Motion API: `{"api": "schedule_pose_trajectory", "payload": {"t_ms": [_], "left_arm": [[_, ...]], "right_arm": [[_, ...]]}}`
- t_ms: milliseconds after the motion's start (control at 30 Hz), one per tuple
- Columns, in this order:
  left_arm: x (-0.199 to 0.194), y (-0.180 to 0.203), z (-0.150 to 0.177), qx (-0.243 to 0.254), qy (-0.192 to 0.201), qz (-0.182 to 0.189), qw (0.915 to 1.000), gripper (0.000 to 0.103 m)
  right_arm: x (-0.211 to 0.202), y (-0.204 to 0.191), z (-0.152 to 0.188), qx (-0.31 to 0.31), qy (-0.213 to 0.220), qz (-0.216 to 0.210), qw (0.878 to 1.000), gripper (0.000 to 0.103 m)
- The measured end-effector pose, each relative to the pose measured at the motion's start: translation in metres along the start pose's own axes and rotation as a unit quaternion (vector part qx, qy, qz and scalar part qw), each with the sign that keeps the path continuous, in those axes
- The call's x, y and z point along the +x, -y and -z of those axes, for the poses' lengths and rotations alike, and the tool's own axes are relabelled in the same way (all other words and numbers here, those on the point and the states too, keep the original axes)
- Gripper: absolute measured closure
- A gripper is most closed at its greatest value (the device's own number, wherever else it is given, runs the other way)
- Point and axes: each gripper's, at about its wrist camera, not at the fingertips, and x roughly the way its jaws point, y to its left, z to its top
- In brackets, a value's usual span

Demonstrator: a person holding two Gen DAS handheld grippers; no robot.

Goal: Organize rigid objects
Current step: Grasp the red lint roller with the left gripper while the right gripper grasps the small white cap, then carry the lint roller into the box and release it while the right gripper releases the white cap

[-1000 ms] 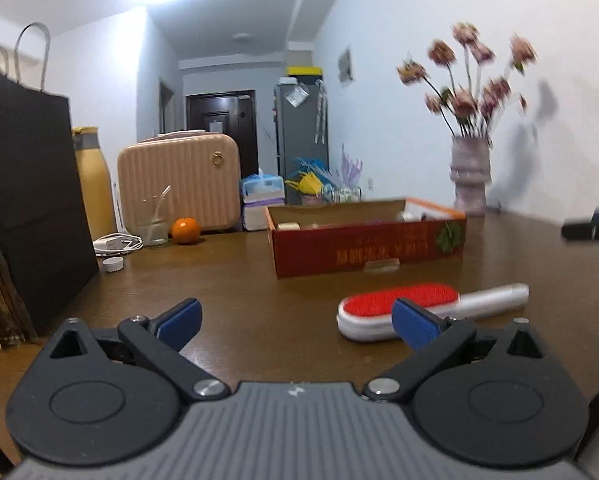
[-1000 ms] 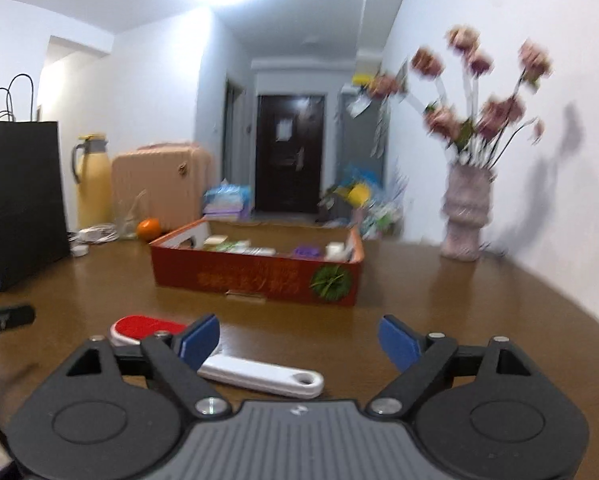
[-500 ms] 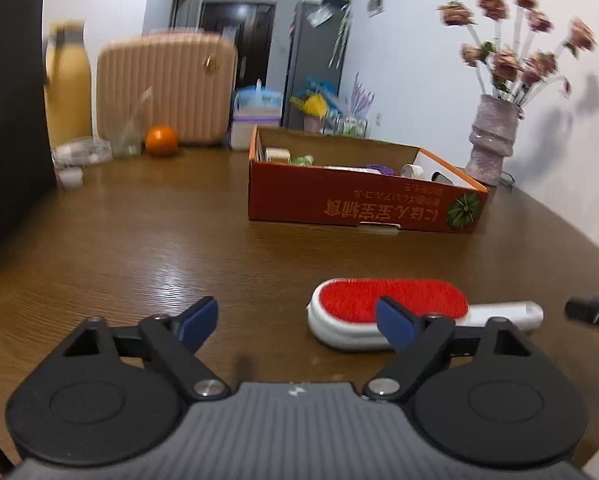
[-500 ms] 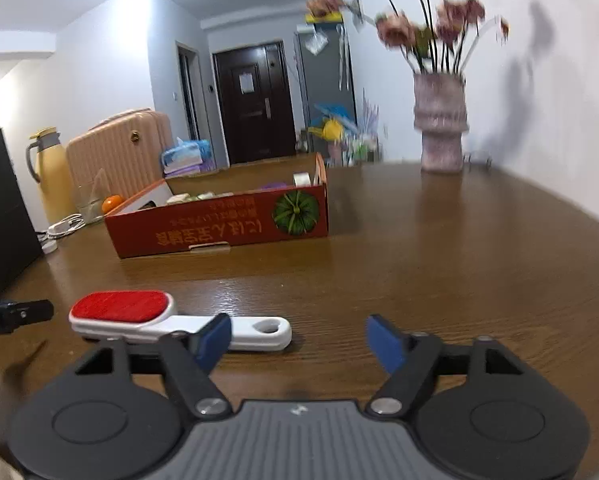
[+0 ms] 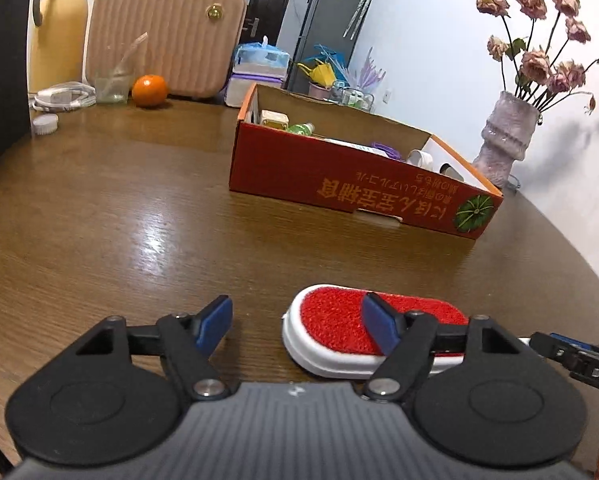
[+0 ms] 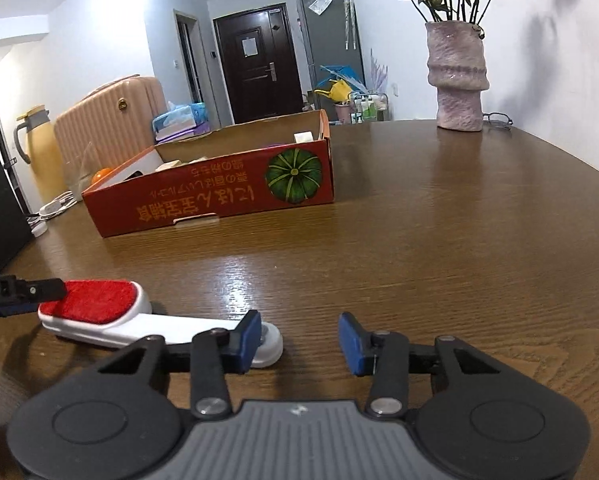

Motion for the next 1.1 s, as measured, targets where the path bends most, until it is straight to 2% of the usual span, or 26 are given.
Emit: {"api": "schedule_pose_trajectory", "payload": {"t_ms": [33,100,133,233,400,533,633,700,867,1100], "left_arm": [[-0.001,0.000,0.000,0.001,-0.001,0.009,1.0000,0.042],[-0.002,0.000,-0.001,-0.003,-0.006,0.028,0.9996,0.052],[-0.003,0.000,0.000,-0.009,-0.008,0.034,0.9993,0.055],[-0.004,0.001,0.002,-0.016,-0.009,0.039,0.9991,0.055],[-0.008,-0.002,0.003,-0.030,-0.020,0.050,0.9981,0.055],[-0.020,0.000,0.013,-0.031,-0.014,0.044,0.9984,0.056],[-0.033,0.001,0.024,-0.033,0.005,0.046,0.9984,0.056],[-0.045,0.004,0.031,-0.016,0.024,0.052,0.9982,0.056],[-0.075,0.006,0.039,-0.007,0.053,0.082,0.9952,0.056],[-0.123,0.006,0.033,-0.012,0.120,0.110,0.9867,0.056]], "right_arm": [[0.001,-0.001,-0.001,-0.001,-0.001,-0.002,1.000,0.063],[0.003,-0.002,-0.004,-0.001,-0.006,-0.021,1.000,0.080],[0.004,-0.005,-0.005,-0.004,-0.009,-0.032,0.999,0.092],[0.006,-0.018,-0.007,-0.044,-0.002,-0.012,0.999,0.093],[0.009,-0.006,-0.010,-0.004,-0.006,-0.032,0.999,0.093],[0.003,-0.007,0.001,-0.003,0.017,-0.031,0.999,0.093],[-0.007,-0.013,0.010,-0.006,0.026,-0.024,0.999,0.093],[-0.019,-0.013,0.014,0.000,0.040,-0.021,0.999,0.093],[-0.063,-0.015,0.022,0.023,0.099,-0.020,0.995,0.093],[-0.118,-0.039,0.021,-0.004,0.177,-0.006,0.984,0.093]]}}
